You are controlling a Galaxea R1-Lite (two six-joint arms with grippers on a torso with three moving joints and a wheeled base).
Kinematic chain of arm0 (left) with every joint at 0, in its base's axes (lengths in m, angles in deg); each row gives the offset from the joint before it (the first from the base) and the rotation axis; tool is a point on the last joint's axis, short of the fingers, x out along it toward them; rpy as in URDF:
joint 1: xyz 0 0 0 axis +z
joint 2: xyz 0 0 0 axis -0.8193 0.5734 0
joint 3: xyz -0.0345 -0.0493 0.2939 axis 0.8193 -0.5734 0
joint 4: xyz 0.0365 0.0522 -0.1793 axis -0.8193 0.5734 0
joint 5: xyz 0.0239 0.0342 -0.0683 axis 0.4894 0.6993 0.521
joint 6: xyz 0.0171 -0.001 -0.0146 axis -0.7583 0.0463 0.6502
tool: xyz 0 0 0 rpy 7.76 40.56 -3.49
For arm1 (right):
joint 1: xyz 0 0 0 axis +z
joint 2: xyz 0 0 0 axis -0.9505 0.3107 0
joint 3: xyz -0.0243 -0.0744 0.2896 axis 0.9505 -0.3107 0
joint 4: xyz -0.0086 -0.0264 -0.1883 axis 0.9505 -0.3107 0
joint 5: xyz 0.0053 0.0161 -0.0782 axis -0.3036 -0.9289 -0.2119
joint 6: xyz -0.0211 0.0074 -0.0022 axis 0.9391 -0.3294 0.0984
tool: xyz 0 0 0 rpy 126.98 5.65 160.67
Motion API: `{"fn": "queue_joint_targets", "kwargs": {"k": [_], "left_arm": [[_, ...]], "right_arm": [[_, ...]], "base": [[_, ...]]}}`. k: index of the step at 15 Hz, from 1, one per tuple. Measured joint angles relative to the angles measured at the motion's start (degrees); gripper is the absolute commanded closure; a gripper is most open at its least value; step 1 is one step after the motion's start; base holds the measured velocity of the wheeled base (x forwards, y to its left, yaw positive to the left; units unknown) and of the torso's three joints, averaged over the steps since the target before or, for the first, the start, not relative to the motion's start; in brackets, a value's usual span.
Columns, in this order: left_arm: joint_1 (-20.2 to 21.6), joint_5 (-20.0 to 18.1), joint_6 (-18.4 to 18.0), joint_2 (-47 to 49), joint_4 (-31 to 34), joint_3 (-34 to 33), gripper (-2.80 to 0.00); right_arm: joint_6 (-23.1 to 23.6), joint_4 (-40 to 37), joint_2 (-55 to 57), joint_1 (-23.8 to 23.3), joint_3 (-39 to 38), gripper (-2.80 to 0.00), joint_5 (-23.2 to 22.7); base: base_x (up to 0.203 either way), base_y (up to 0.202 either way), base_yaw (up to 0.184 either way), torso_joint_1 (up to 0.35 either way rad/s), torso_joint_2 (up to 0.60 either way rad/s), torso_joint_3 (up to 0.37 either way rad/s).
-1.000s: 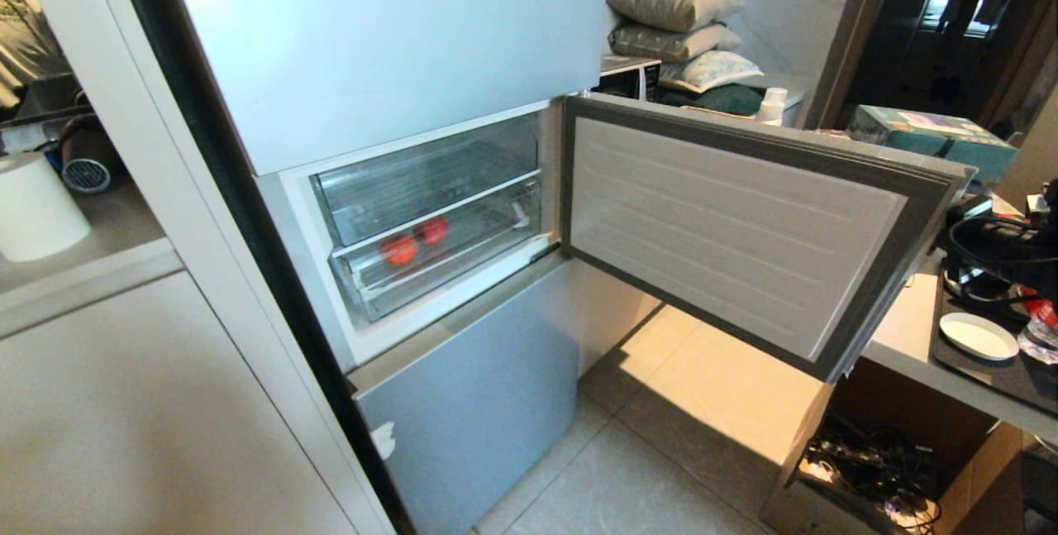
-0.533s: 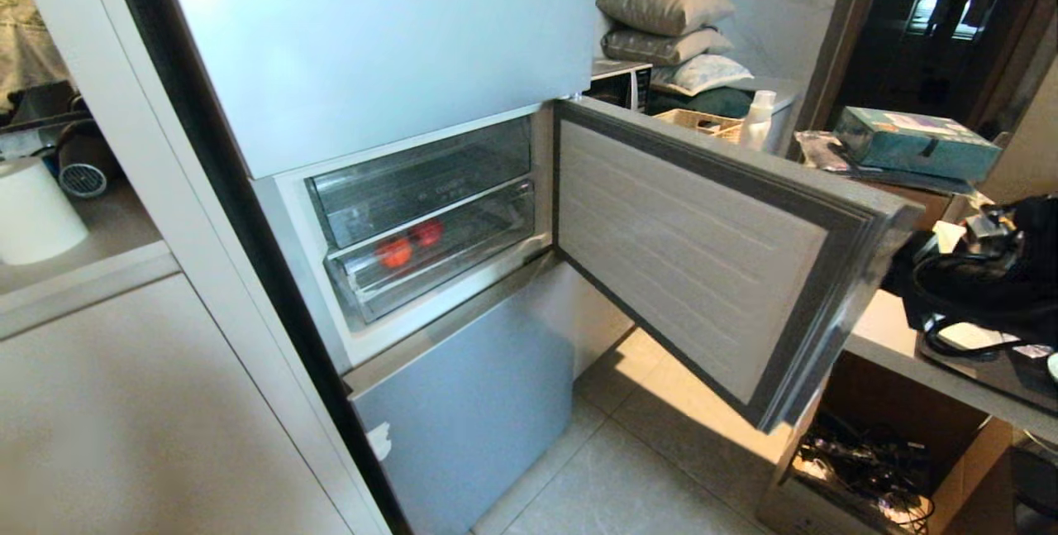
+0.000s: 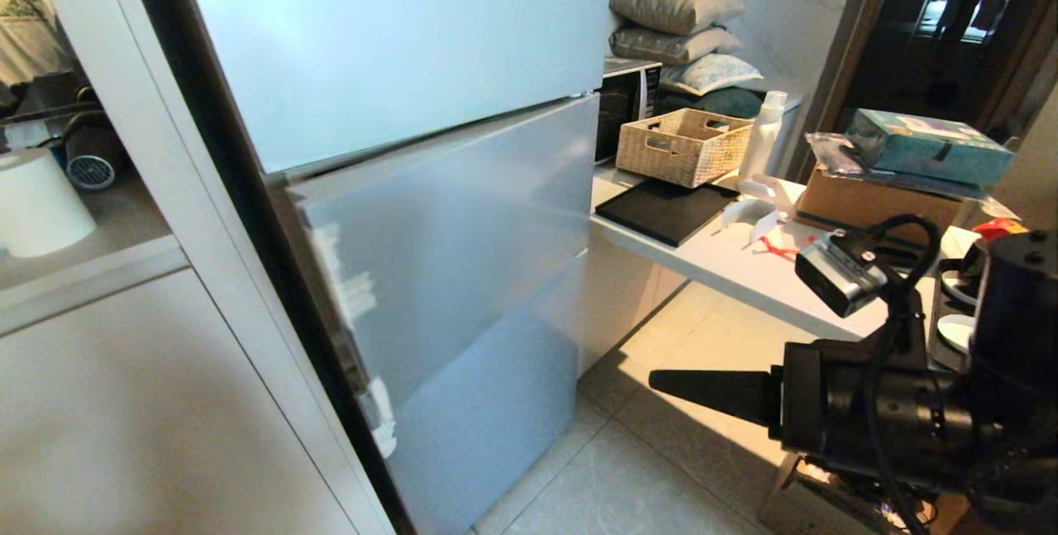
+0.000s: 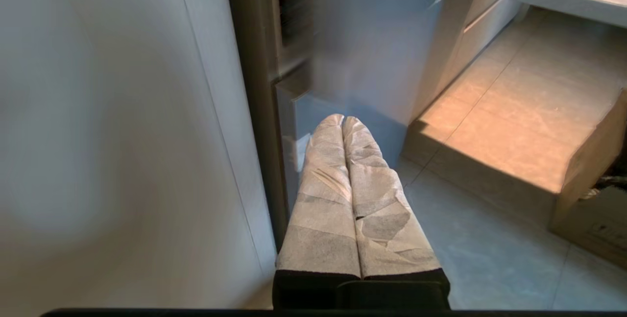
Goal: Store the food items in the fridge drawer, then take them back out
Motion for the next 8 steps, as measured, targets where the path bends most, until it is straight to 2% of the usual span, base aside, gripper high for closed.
{"fn": "queue_joint_targets", "kwargs": {"k": [2, 6, 8], "left_arm": [[0.1, -0.03, -0.02, 0.0, -0.06, 0.0, 0.0], [0.1, -0.02, -0.02, 0.0, -0.02, 0.0, 0.0], [-0.06, -0.03, 0.02, 0.0, -0.02, 0.0, 0.0]], "right_arm": [[2.39, -0.36, 0.3, 0.7, 1.05, 0.0, 5.85], [3.55, 6.61, 5.3, -2.65, 2.63, 0.0, 10.84], [4.99, 6.5, 5.84, -2.68, 1.82, 0.0, 15.11]], "base": [[0.0, 0.0, 0.0, 0.0, 0.0, 0.0], [0.0, 0.0, 0.0, 0.0, 0.0, 0.0], [0.0, 0.0, 0.0, 0.0, 0.0, 0.0]]}}
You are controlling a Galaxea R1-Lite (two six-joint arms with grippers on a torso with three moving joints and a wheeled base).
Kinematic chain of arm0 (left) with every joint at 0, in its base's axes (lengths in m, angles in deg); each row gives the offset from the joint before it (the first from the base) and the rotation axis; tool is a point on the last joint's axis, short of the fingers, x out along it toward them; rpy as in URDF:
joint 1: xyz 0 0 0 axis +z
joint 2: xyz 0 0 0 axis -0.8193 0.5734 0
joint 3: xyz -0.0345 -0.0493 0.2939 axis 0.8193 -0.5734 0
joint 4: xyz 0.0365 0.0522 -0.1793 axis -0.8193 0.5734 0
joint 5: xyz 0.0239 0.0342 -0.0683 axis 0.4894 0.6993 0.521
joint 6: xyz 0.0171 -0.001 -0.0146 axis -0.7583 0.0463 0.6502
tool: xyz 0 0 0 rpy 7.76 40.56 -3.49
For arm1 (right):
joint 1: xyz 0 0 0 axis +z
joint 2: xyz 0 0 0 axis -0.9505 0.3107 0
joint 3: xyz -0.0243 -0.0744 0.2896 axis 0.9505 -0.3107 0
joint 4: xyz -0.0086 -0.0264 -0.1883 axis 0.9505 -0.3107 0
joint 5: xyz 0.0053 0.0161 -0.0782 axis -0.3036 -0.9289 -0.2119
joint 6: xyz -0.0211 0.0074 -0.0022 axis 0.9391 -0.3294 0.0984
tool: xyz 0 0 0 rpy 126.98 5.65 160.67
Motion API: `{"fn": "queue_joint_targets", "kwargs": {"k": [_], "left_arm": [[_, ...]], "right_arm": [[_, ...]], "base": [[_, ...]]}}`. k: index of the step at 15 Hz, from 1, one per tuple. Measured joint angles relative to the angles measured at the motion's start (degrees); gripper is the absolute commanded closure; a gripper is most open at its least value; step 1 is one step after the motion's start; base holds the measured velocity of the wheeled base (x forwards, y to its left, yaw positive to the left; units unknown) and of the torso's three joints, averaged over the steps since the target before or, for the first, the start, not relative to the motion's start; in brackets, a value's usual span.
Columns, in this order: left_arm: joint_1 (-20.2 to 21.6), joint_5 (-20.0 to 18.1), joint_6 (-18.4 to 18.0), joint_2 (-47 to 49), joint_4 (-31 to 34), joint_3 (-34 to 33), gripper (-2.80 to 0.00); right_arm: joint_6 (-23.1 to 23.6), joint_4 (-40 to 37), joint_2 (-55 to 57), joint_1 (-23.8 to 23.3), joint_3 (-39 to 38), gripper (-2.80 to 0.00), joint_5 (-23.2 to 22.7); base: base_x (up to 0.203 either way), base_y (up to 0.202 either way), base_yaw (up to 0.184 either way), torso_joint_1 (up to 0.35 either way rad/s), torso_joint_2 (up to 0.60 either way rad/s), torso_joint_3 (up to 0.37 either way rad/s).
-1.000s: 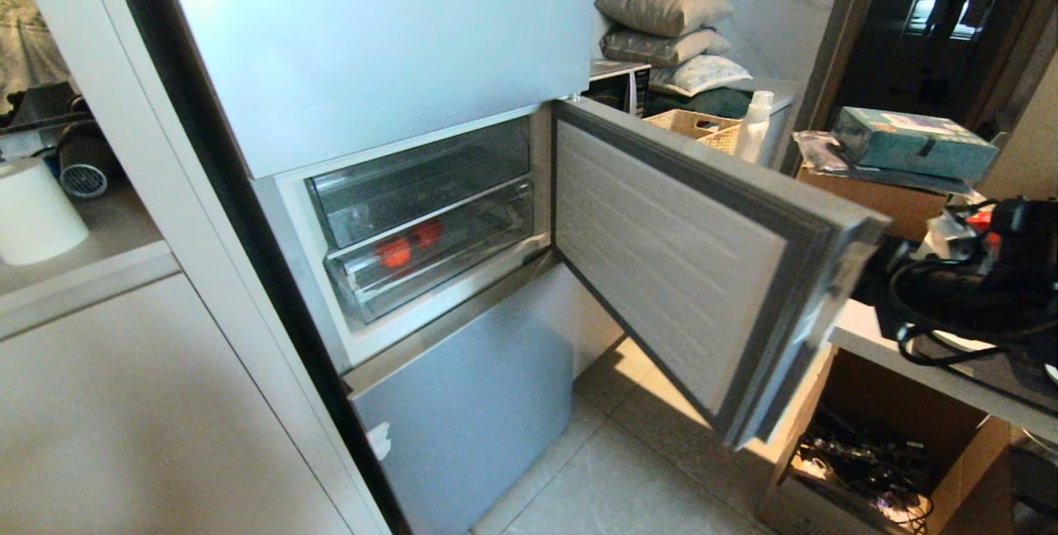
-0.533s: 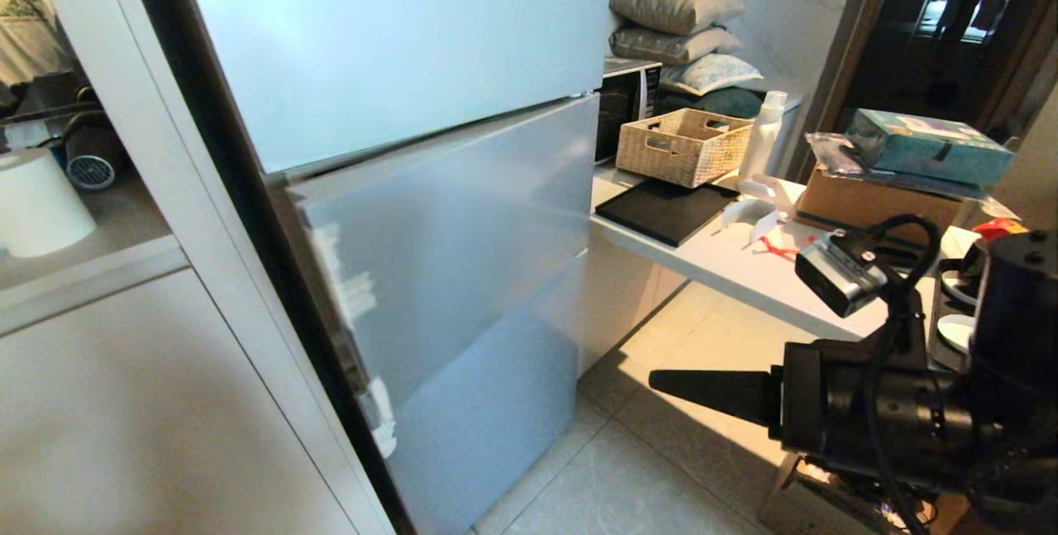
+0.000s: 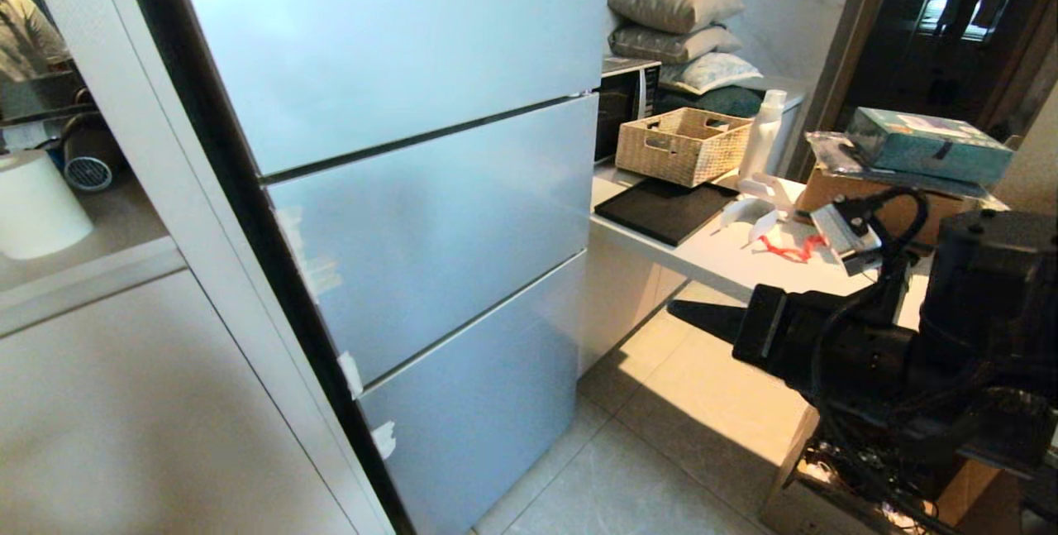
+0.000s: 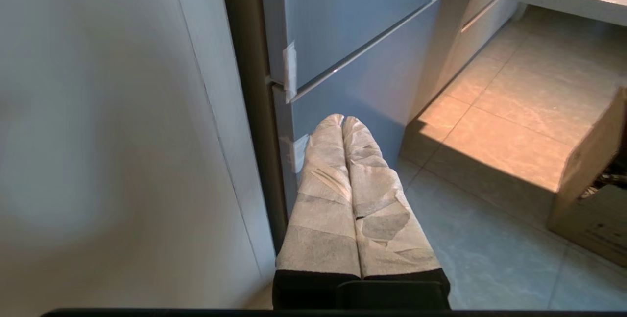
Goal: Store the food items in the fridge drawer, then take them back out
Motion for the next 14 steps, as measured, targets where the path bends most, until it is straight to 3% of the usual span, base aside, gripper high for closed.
{"fn": "queue_joint_targets", "kwargs": {"k": [4, 7, 10, 14], "left_arm": [[0.06, 0.0, -0.02, 0.0, 0.0, 0.0, 0.0], [0.11, 0.0, -0.02, 0.0, 0.0, 0.0, 0.0], [0.05, 0.0, -0.02, 0.0, -0.02, 0.0, 0.0], [0.06, 0.0, 0.0, 0.0, 0.0, 0.0, 0.0]], "right_arm": [[11.92, -1.09, -7.13, -2.8, -11.86, 0.0, 8.93], [24.42, -5.05, -22.88, -11.35, -22.9, 0.0, 12.19], [34.54, -14.1, -42.91, -21.53, -30.65, 0.0, 11.3], [41.07, -32.27, -66.7, -30.39, -35.85, 0.0, 7.59]], "base": [[0.0, 0.0, 0.0, 0.0, 0.0, 0.0], [0.0, 0.0, 0.0, 0.0, 0.0, 0.0], [0.0, 0.0, 0.0, 0.0, 0.0, 0.0], [0.0, 0.0, 0.0, 0.0, 0.0, 0.0]]}}
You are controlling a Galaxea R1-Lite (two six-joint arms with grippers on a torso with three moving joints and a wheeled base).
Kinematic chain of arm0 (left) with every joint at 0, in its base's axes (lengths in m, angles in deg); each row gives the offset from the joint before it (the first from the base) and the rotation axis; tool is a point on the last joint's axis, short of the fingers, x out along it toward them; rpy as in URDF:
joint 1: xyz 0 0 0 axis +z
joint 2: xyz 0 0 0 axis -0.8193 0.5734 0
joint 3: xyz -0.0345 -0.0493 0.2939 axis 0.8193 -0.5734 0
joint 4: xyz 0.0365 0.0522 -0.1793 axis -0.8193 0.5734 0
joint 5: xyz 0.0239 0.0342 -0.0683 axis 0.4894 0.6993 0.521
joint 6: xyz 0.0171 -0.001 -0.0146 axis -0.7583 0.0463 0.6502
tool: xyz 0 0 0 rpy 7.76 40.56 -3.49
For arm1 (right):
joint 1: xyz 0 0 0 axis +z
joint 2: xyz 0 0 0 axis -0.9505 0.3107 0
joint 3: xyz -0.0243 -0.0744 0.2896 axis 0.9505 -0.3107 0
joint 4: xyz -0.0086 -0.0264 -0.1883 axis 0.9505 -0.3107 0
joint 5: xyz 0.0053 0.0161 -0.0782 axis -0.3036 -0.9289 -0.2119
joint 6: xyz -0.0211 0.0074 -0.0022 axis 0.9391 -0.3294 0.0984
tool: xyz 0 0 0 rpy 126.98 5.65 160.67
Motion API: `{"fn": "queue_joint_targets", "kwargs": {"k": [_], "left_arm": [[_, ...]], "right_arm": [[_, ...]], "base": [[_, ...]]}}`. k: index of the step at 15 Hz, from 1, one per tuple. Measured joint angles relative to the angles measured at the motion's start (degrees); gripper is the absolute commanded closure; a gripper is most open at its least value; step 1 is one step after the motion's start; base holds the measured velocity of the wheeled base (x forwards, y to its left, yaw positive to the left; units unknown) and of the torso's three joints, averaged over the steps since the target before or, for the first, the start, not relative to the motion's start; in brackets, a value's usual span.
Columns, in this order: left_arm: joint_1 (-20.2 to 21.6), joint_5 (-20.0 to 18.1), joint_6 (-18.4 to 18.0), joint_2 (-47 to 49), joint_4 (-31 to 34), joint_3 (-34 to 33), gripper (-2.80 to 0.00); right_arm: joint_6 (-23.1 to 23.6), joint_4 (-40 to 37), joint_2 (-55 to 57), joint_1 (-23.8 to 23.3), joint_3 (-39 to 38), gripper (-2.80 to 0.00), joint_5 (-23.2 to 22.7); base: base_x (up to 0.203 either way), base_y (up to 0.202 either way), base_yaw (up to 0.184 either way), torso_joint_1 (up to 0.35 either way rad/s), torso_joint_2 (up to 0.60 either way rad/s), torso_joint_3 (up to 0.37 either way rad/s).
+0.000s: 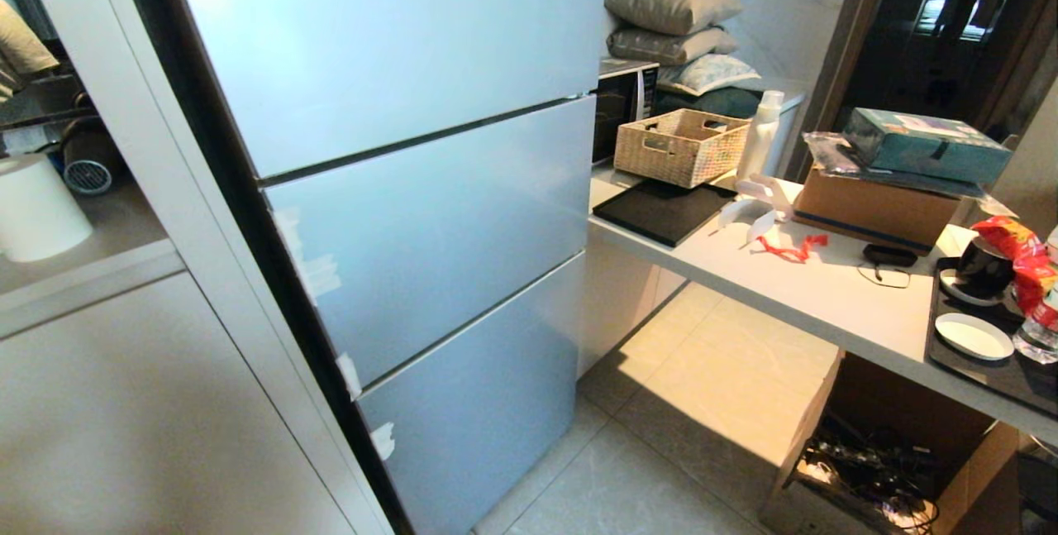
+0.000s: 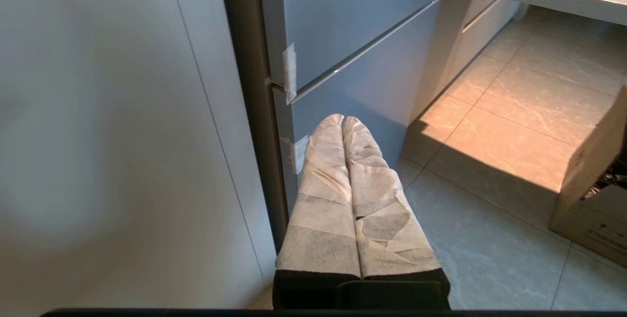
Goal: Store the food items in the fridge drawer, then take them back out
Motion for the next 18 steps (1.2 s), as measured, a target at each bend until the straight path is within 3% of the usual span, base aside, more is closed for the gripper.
{"fn": "queue_joint_targets", "kwargs": {"k": [3, 5, 18], "left_arm": [[-0.01, 0.0, 0.0, 0.0, 0.02, 0.0, 0.0], [0.02, 0.0, -0.02, 0.0, 0.0, 0.0, 0.0], [0.0, -0.05, -0.6, 0.02, 0.02, -0.04, 0.0]], "right_arm": [[1.89, -5.8, -12.79, -2.88, -1.38, 0.0, -1.76], [0.06, -6.24, -16.5, -3.78, -1.82, 0.0, -1.93], [-0.81, -6.45, -19.27, -4.11, -2.06, 0.0, -1.99]], "base": [[0.0, 0.0, 0.0, 0.0, 0.0, 0.0], [0.0, 0.0, 0.0, 0.0, 0.0, 0.0], [0.0, 0.0, 0.0, 0.0, 0.0, 0.0]]}}
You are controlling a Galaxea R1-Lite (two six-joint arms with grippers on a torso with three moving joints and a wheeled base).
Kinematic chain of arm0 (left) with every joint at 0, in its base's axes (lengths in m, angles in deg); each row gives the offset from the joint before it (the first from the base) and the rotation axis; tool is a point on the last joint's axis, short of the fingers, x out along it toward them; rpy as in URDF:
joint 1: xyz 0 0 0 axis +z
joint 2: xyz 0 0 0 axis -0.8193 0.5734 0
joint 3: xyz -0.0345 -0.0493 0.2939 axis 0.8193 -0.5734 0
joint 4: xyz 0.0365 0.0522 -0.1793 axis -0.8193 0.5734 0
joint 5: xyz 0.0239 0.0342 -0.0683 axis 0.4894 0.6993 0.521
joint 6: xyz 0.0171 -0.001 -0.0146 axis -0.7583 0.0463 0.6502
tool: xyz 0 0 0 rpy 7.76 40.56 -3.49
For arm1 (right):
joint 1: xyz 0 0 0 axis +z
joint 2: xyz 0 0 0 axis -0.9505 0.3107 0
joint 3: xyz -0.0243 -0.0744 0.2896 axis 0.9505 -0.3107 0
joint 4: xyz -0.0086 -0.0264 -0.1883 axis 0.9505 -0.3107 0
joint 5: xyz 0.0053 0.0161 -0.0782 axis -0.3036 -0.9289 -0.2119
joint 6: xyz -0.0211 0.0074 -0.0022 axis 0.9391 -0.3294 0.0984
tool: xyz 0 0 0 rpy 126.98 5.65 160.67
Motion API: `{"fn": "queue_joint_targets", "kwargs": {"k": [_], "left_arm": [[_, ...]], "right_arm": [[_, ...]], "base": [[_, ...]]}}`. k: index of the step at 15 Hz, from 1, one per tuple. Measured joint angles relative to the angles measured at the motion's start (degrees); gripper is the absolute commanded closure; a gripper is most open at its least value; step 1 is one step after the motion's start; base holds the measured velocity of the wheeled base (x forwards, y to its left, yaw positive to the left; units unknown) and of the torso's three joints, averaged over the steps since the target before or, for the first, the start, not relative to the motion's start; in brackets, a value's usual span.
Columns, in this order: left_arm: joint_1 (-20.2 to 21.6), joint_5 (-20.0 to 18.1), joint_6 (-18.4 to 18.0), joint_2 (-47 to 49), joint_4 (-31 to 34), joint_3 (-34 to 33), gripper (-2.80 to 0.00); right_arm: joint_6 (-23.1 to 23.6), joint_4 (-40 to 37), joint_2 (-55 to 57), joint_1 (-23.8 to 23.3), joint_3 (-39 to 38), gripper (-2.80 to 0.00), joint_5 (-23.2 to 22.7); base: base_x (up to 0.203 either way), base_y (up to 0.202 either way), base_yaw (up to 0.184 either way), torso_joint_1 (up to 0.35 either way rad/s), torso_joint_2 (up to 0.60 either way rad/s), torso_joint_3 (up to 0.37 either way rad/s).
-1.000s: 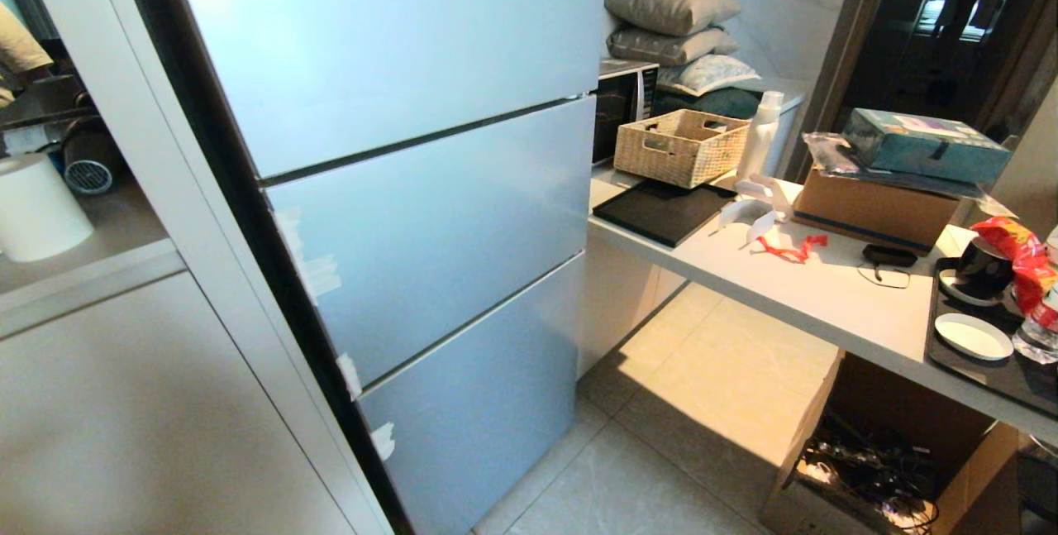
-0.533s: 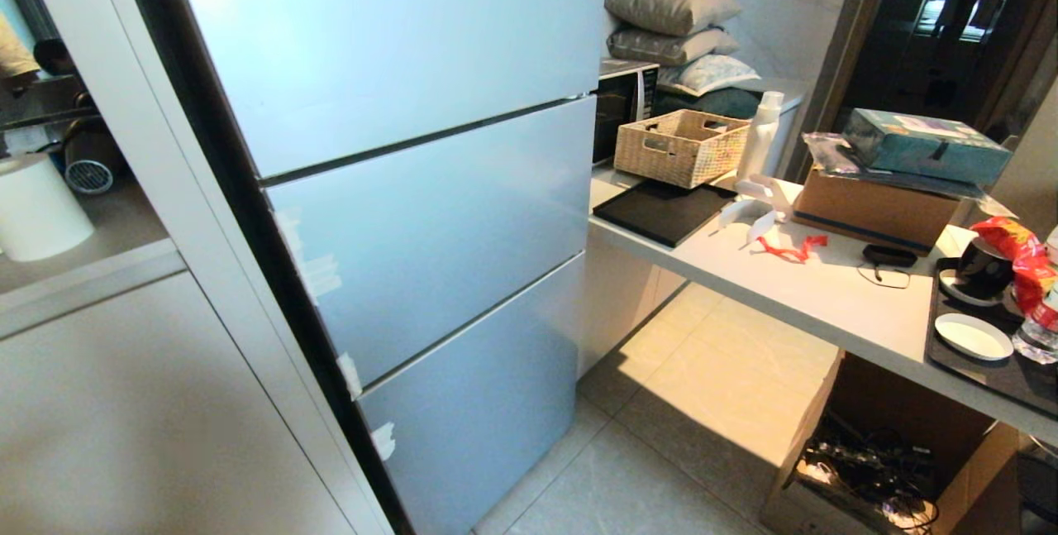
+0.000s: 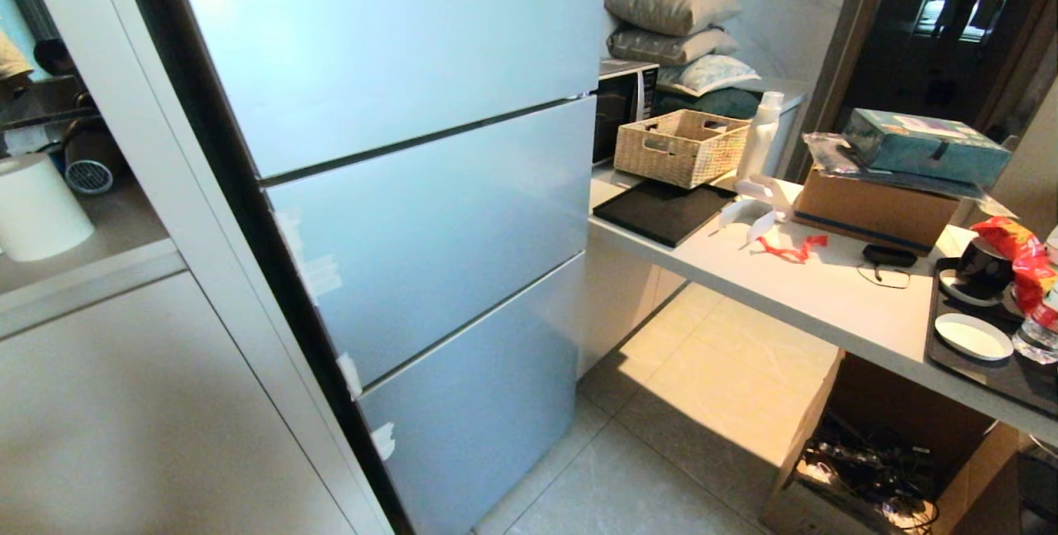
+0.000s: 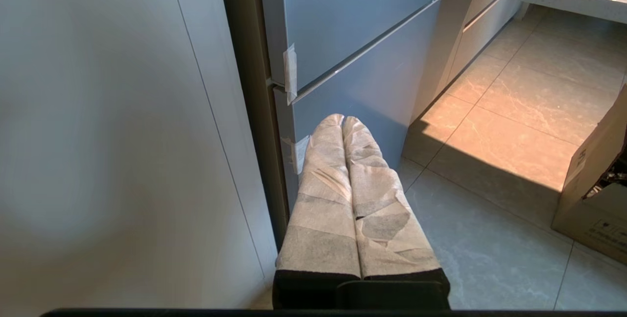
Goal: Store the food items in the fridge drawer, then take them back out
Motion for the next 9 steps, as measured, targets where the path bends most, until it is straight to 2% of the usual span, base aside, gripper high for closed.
{"fn": "queue_joint_targets", "kwargs": {"k": [2, 5, 7, 9], "left_arm": [[0.0, -0.55, -0.13, 0.0, 0.4, 0.49, 0.0], [-0.04, -3.36, 3.01, 3.51, -0.34, 6.35, 0.0], [-0.32, -4.42, 7.35, 12.13, -3.44, 10.73, 0.0], [-0.45, -4.9, 11.14, 23.74, -9.31, 14.06, 0.0]], "right_arm": [[0.05, -0.03, 0.0, 0.0, 0.0, 0.0, 0.0], [0.01, -0.05, 0.0, -0.02, 0.0, 0.0, 0.0], [0.06, -0.05, 0.0, 0.0, 0.02, 0.0, 0.0], [0.05, -0.08, 0.02, 0.0, 0.0, 0.0, 0.0]], "base": [[0.0, 0.0, 0.0, 0.0, 0.0, 0.0], [0.0, 0.0, 0.0, 0.0, 0.0, 0.0], [0.0, 0.0, 0.0, 0.0, 0.0, 0.0], [0.0, 0.0, 0.0, 0.0, 0.0, 0.0]]}}
